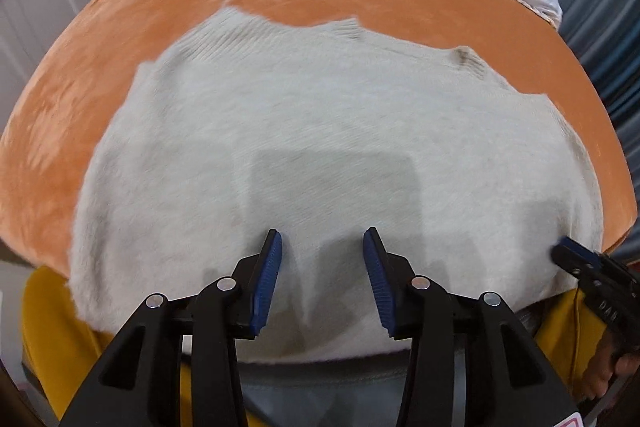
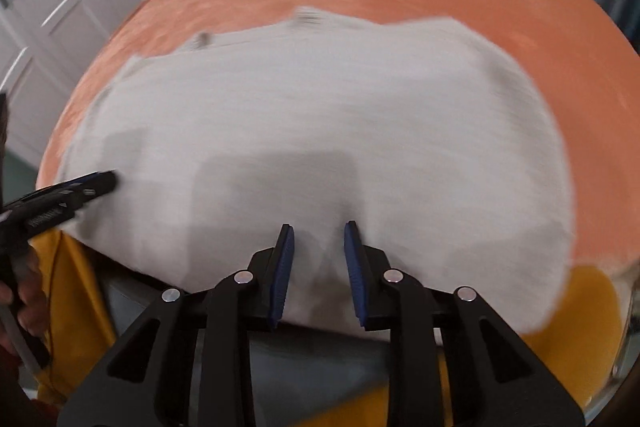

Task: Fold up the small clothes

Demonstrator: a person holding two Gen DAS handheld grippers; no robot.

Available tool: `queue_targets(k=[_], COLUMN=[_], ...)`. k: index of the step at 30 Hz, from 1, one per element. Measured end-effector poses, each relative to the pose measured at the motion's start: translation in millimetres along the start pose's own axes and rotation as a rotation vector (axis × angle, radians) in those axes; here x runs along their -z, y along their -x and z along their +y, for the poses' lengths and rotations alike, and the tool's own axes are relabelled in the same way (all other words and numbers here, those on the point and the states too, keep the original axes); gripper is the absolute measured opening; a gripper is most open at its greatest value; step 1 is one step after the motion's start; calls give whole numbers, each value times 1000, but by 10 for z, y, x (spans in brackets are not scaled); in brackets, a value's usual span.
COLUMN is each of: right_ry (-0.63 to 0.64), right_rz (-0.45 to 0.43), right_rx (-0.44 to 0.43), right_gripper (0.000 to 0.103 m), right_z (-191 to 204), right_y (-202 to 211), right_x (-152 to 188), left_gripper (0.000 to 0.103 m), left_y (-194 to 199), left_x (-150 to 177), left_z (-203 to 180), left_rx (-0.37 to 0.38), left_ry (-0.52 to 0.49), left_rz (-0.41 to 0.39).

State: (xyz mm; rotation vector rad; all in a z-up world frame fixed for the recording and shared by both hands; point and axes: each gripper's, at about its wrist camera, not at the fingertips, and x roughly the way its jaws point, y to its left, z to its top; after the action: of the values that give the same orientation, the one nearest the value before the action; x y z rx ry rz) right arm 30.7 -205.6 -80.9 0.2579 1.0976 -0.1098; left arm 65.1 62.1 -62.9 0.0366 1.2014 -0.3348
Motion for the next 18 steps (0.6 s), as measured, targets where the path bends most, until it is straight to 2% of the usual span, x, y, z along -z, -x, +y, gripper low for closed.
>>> queue_targets(k=[1,3,5,9,11,15,17,18], right_ry=[-22,-67,-121,-299,-338,-366,-349,-338], right_rz=[9,15,-9,-42,-27,26,36,33], right_rx=[7,83,98,197,185,74,78,60], right_gripper=[18,18,21,40,40,41,32,9], right_z=[-102,-255,-450,-941,-1066,-1111,-1123,-1095], right_y=[18,103,229,409,408,260,177,174], right_x=[33,99,150,306,379,454,455,456], left_gripper=[43,43,44,47,47,48,48,49], left_y=[-9,-13,-15,-32,-41,-61,-65,-68], left_x=[17,57,89,104,102,105,110,104], left_z=[23,50,16,-44,-54,-70,-65,-57], left_rx=[3,-2,-17,-31,-36,-47,-50,-49], left_ry=[12,23,26,31,28,29,34,32], left_rz=[3,8,8,8,6,7,8,9])
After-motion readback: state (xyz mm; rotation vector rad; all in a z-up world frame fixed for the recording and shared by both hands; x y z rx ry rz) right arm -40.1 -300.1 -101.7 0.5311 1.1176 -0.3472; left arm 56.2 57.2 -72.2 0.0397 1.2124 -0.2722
